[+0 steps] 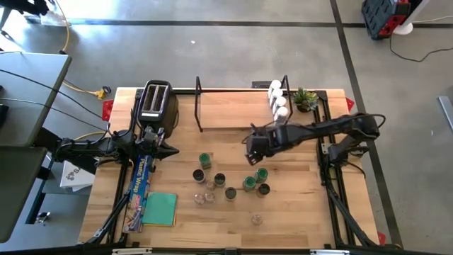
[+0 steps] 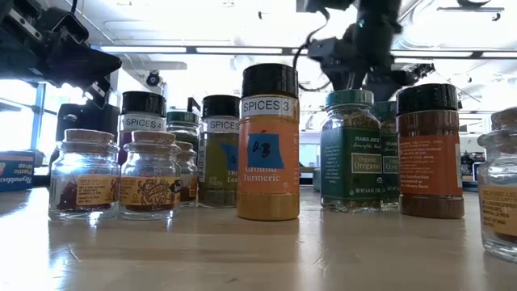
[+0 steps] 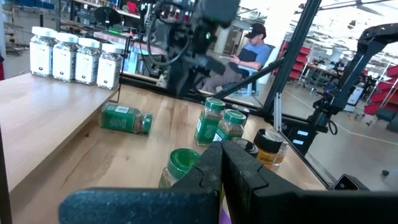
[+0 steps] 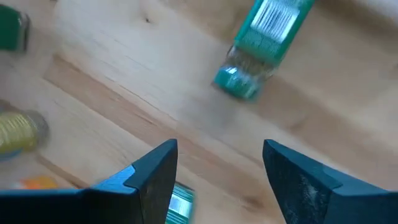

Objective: Shelf spices
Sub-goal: Put the green seasoning bottle on the shelf

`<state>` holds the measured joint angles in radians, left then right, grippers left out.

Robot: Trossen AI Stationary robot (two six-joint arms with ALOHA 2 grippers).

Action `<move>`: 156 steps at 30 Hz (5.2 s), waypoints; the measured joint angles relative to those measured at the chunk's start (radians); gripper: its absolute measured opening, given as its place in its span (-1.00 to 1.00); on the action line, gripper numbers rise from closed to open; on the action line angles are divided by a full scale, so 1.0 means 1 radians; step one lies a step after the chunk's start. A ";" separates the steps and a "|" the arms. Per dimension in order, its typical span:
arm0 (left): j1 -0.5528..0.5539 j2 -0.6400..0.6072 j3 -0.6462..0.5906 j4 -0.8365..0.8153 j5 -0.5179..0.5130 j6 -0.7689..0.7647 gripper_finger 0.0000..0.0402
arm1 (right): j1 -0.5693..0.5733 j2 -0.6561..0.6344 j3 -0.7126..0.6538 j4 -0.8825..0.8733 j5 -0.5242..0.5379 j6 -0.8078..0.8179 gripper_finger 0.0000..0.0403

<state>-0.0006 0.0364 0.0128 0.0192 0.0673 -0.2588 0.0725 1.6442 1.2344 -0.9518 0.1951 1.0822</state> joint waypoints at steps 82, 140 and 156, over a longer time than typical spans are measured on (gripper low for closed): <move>0.000 0.000 0.000 -0.001 -0.031 -0.027 -1.00 | -0.169 -0.178 -0.568 0.099 -1.305 0.162 -0.06; 0.000 0.000 0.000 -0.001 -0.030 -0.026 -1.00 | 0.331 -0.146 0.057 -0.298 -0.291 -1.459 0.50; 0.000 0.000 0.000 -0.001 -0.030 -0.026 -1.00 | 0.313 -0.146 -0.131 -0.112 -0.273 -1.509 0.50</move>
<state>-0.0004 0.0367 0.0128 0.0185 0.0372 -0.2852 0.3859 1.4982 1.1037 -1.0637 -0.0776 -0.4272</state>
